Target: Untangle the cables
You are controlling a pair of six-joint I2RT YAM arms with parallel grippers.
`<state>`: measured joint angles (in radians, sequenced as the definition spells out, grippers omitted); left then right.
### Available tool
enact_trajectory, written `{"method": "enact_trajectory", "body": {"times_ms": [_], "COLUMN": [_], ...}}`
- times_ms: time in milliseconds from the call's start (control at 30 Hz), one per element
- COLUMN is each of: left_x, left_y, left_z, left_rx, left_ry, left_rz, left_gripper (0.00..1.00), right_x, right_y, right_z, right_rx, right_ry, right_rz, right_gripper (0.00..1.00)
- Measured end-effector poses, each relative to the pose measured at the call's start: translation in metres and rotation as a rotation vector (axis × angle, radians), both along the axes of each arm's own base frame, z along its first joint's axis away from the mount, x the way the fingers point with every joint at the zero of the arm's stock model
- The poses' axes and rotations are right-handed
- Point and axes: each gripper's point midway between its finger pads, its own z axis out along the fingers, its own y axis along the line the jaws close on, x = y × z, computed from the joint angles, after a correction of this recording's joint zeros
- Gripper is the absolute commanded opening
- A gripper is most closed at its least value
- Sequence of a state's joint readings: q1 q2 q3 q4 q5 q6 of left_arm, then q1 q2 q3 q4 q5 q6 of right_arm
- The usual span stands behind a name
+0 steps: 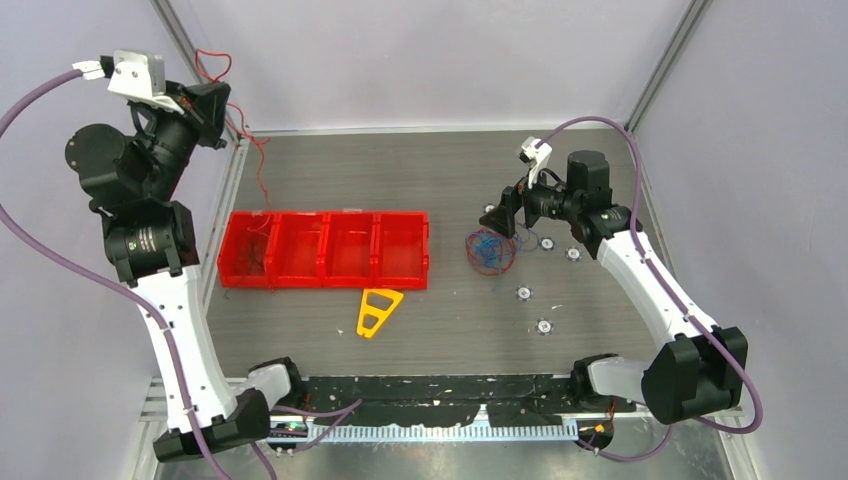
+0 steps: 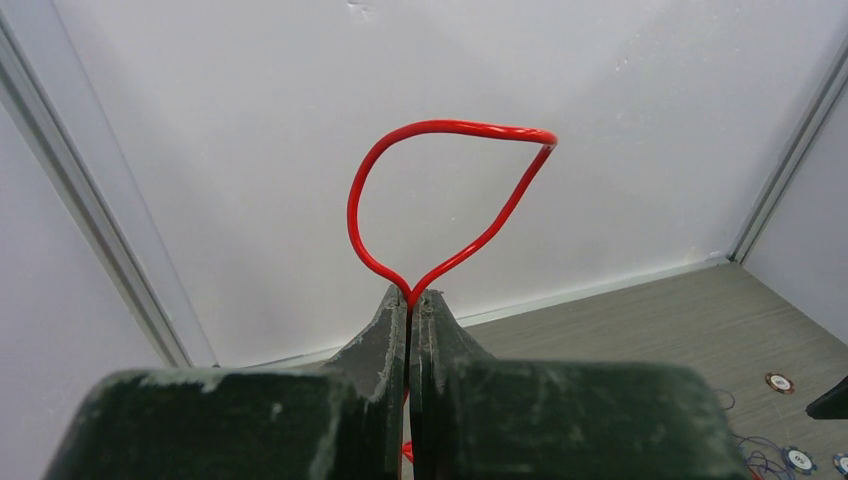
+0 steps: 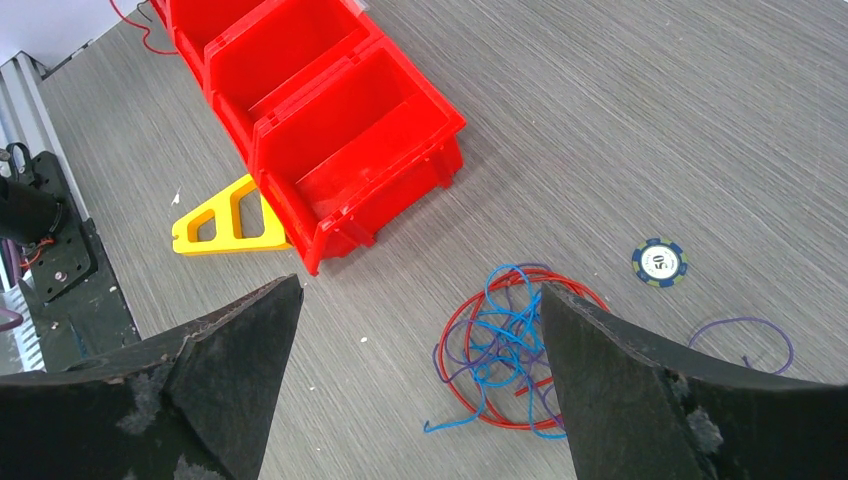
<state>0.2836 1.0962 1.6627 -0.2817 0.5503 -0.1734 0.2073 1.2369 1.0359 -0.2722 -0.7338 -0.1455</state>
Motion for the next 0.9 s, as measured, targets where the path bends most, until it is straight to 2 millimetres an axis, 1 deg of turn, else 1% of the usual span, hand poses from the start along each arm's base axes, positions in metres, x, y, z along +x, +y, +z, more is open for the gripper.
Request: {"method": "enact_trajectory", "body": {"times_ms": [167,300,400,467,633,700,833,900], "left_x": [0.004,0.001,-0.009,-0.018,-0.048,-0.057,-0.067,-0.067], "left_y": [0.001,-0.001,-0.005,-0.008,-0.016,-0.018,-0.019,-0.018], "left_z": [0.006,0.021,0.038,0.052,0.095,0.106,0.113,0.113], "left_rx": [-0.007,-0.015,-0.010,-0.007,0.014,0.022,0.030,0.031], "left_ry": [-0.004,-0.030,-0.068,-0.103,-0.216,-0.250,-0.276,-0.279], "left_rz": [-0.003,-0.009,-0.018,-0.022,-0.018,-0.014,-0.005,0.000], "left_gripper": [0.00,0.00,0.00,0.00,0.00,0.00,0.00,0.00], "right_x": [0.000,0.000,0.000,0.000,0.000,0.000,0.000,0.000], "right_y": [0.000,0.000,0.000,0.000,0.000,0.000,0.000,0.000], "right_z": [0.000,0.000,0.000,0.000,0.000,0.000,0.000,0.000], "right_rx": [-0.002,-0.002,-0.002,-0.001,-0.001,0.001,0.004,0.006], "right_ry": [-0.002,-0.002,-0.001,-0.001,-0.001,0.002,0.007,0.009], "right_rz": [0.001,0.001,0.001,0.000,0.000,-0.001,-0.003,-0.004], "right_gripper": [0.95,0.95,0.95,0.95,0.95,0.95,0.95,0.95]}}
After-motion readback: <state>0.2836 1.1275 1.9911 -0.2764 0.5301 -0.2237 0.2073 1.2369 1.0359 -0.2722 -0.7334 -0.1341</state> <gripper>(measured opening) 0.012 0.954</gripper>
